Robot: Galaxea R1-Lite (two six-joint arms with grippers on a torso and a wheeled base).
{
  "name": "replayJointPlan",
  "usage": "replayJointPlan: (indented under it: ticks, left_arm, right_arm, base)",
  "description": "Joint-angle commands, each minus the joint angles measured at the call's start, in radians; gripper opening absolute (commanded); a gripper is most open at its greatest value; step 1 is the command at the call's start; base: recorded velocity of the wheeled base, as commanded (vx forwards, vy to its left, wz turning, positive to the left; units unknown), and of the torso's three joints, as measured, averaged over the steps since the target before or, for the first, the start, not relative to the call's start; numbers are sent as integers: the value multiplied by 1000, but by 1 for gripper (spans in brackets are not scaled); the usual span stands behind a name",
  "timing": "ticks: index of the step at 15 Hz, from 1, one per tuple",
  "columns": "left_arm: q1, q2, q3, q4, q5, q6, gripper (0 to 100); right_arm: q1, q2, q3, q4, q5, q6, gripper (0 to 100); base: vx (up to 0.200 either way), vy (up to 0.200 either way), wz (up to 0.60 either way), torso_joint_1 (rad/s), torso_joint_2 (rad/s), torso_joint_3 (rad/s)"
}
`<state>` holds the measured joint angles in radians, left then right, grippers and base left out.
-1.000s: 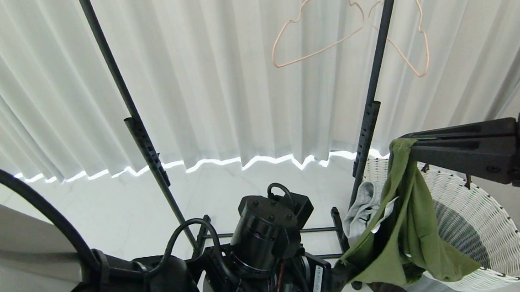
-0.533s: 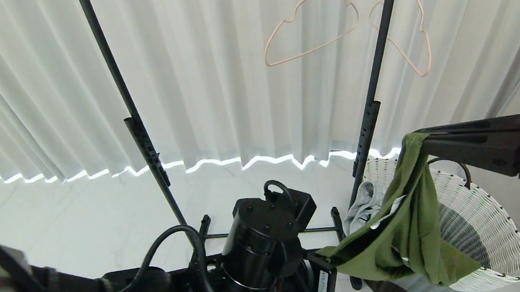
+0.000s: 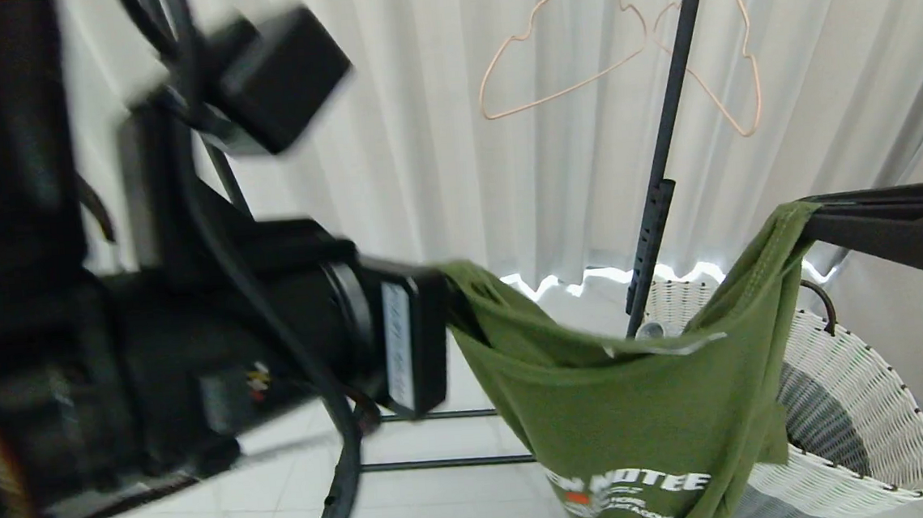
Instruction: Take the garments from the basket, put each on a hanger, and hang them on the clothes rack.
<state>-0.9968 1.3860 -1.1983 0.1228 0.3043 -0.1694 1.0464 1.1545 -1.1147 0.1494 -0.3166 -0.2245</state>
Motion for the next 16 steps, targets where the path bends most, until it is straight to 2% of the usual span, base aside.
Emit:
replayJointPlan:
  ticks: [1,3,4,5,7,8,11,13,14,16]
  left_arm:
    - [-2,-82,-207,107,162,88,0]
    - [-2,-87,-219,106,248,203,0]
    - [-2,-87,-219,106,251,206,0]
    - [-3,-97,-221,106,317,268,0]
    - [-28,-99,-242,103,368,294,0]
    - [-71,-107,-250,103,383,295,0]
    - [-246,-148,-230,101,385,330,0]
    - [-255,-147,-231,94,388,358,0]
    - [-253,-139,-236,72,386,386,0]
    - [-246,-105,-236,-43,388,441,0]
  right_arm:
    - [-2,-6,1,-51,-4,-1,0]
    - [-9,16,-7,-139,-32,-4,0]
    - [-9,17,-7,-142,-32,-4,0]
    - [-12,65,-60,-217,-33,-15,0]
    - [-12,123,-151,-240,-33,-36,0]
    - [-17,137,-188,-240,-33,-53,0]
    - [-28,116,-214,-231,-35,-88,0]
    - [-28,76,-215,-195,-48,-105,0]
    - [-28,44,-217,-136,-70,-108,0]
    - [-26,-24,-243,-13,-81,-119,0]
  base:
    - [0,0,0,0,0,0]
    - [0,0,0,0,0,0]
    - [0,0,0,0,0,0]
    - [0,0,0,0,0,0]
    - [0,0,0,0,0,0]
    - [0,0,0,0,0,0]
    - [0,0,0,0,0,0]
    - [0,0,0,0,0,0]
    - [0,0,0,0,0,0]
    - [0,0,0,0,0,0]
